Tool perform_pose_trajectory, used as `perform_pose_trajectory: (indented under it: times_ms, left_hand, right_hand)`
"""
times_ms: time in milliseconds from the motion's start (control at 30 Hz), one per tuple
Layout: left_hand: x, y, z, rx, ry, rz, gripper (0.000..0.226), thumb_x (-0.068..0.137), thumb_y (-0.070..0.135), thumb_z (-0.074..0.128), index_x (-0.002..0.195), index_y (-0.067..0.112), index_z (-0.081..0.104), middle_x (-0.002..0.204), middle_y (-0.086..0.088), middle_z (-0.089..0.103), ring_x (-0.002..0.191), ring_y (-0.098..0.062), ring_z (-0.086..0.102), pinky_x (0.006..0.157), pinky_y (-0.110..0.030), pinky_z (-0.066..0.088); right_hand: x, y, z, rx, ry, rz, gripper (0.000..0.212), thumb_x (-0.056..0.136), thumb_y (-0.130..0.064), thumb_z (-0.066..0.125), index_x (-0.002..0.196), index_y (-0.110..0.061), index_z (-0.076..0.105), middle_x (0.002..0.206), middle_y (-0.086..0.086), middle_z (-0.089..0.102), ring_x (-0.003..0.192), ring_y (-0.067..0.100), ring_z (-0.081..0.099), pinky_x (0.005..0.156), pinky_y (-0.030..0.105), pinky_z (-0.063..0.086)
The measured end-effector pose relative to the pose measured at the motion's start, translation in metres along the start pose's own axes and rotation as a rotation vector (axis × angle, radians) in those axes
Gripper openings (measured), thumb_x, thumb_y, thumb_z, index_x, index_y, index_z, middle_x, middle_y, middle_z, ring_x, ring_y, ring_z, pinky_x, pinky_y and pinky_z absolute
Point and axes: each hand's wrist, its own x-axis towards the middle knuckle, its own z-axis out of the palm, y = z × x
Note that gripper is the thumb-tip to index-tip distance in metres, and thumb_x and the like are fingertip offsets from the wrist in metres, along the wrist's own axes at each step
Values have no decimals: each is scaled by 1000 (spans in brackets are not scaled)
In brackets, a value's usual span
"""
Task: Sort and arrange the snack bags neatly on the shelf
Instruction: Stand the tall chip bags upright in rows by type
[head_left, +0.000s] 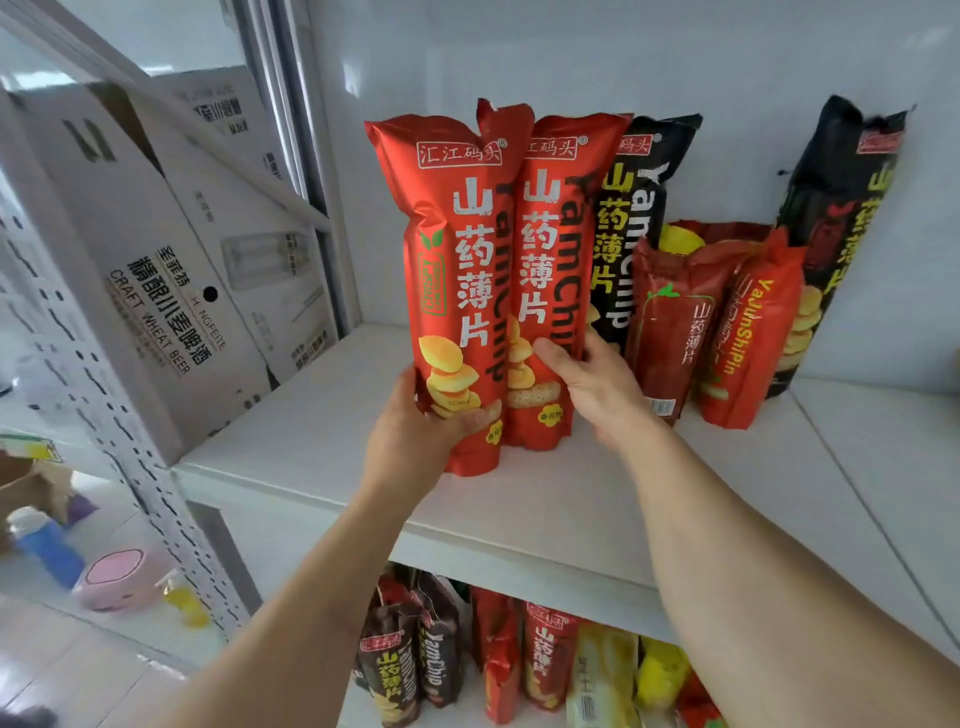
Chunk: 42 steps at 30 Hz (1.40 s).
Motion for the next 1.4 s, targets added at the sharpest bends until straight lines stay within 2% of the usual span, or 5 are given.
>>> perform_pose_trajectory:
  times_ms: [500, 833, 1000, 1133, 1400]
  left_hand:
    - [91, -20, -20, -45, 98, -17, 81, 65, 43, 91, 134, 38, 48, 113, 23, 65, 99, 0, 66, 80, -27, 58]
    - [162, -43, -41, 22, 117, -9, 83, 69, 49, 87, 140, 35, 47, 113, 24, 63, 96, 4, 62, 74, -17, 49]
    - [187, -51, -41, 133, 158, -9, 92, 67, 61, 83, 142, 26, 44, 137, 4, 57, 124, -20, 56, 104, -45, 48]
    - [165, -36, -24, 438, 391, 323, 80, 85, 42, 74, 148, 7, 39, 154, -15, 37, 144, -33, 30, 119, -47, 25]
    - [133, 1, 60, 344, 33, 615, 34, 89, 21, 67, 118, 4, 67, 127, -10, 63, 115, -29, 60, 93, -38, 50]
  right_hand:
    - [95, 20, 65, 111, -87, 17, 85, 62, -75, 73, 134, -35, 53, 121, -13, 68, 112, 11, 65, 100, 46, 51]
    - [141, 22, 114, 177, -87, 61, 39, 94, -39, 62, 131, -33, 53, 112, -17, 68, 99, 0, 67, 83, 27, 55]
    - [142, 32, 121, -38, 1, 121, 64, 88, -49, 68, 143, -23, 47, 137, -1, 60, 119, 15, 62, 101, 40, 50]
    - [110, 24, 105, -350, 6, 141, 54, 97, -37, 59, 144, -13, 47, 144, 6, 52, 130, 19, 51, 107, 32, 41]
    - [42, 11, 29, -643, 3, 102, 34, 99, -34, 56, 129, -17, 61, 131, 0, 64, 117, 17, 61, 96, 28, 47]
